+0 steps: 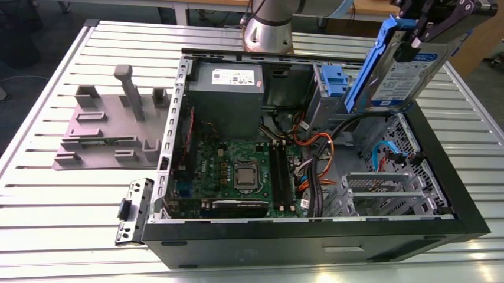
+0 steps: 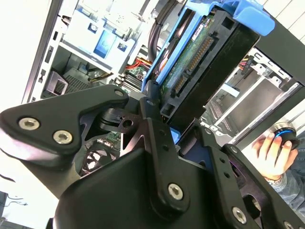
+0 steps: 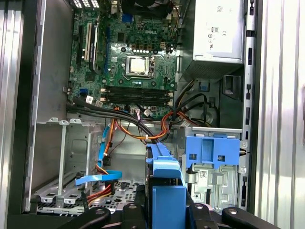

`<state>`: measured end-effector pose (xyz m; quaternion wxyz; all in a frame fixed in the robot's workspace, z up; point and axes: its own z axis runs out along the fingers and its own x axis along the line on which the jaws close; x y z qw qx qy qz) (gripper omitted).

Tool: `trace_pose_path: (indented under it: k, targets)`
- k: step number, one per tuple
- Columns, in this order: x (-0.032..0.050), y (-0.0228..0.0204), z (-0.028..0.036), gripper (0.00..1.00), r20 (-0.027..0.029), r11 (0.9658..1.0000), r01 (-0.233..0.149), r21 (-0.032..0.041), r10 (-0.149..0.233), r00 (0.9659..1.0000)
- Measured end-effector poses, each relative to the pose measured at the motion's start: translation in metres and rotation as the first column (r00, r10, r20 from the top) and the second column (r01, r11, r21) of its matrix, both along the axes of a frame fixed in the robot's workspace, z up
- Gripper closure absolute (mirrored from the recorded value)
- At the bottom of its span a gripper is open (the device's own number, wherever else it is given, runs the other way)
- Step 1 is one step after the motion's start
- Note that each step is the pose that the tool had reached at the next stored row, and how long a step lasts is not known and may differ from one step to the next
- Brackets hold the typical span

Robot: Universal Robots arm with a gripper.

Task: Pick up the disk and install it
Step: 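Pick up the disk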

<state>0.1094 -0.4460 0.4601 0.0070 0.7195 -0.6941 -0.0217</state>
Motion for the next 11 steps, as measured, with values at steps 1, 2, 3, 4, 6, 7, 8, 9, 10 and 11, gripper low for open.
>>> trace_pose_path:
  k: [1, 2, 3, 4, 6, 7, 8, 9, 10, 11]
  targets:
    - [0.0, 0.0, 0.0, 0.64, 0.0, 1.0, 0.001, 0.0, -0.001, 1.0]
    - [0.0, -0.0001, 0.0001, 0.64, -0.0001, 1.0, 0.005, 0.0005, -0.005, 1.0]
    - [0.0, -0.0002, 0.0, 0.64, -0.0001, 0.9999, 0.013, 0.0024, -0.013, 0.9999]
    - [0.0, -0.0001, 0.0, 0.64, -0.0001, 0.9997, 0.022, 0.0051, -0.022, 0.9998]
    - [0.0, 0.0, 0.0, 0.64, -0.0003, 0.9992, 0.038, 0.0128, -0.038, 0.9993]
    - [0.0, 0.0, 0.0, 0.64, -0.0006, 0.9988, 0.046, 0.018, -0.046, 0.9989]
    - [-0.0001, 0.0, 0.0, 0.64, -0.0008, 0.9983, 0.053, 0.0224, -0.053, 0.9986]
    - [-0.0003, -0.0004, 0.0, 0.64, -0.002, 0.9965, 0.073, 0.0403, -0.073, 0.9974]
    - [-0.0003, -0.0007, 0.0, 0.64, -0.0023, 0.9962, 0.075, 0.0454, -0.075, 0.9972]
    - [-0.0004, -0.0012, 0.0, 0.64, -0.0027, 0.9958, 0.077, 0.0509, -0.077, 0.9971]
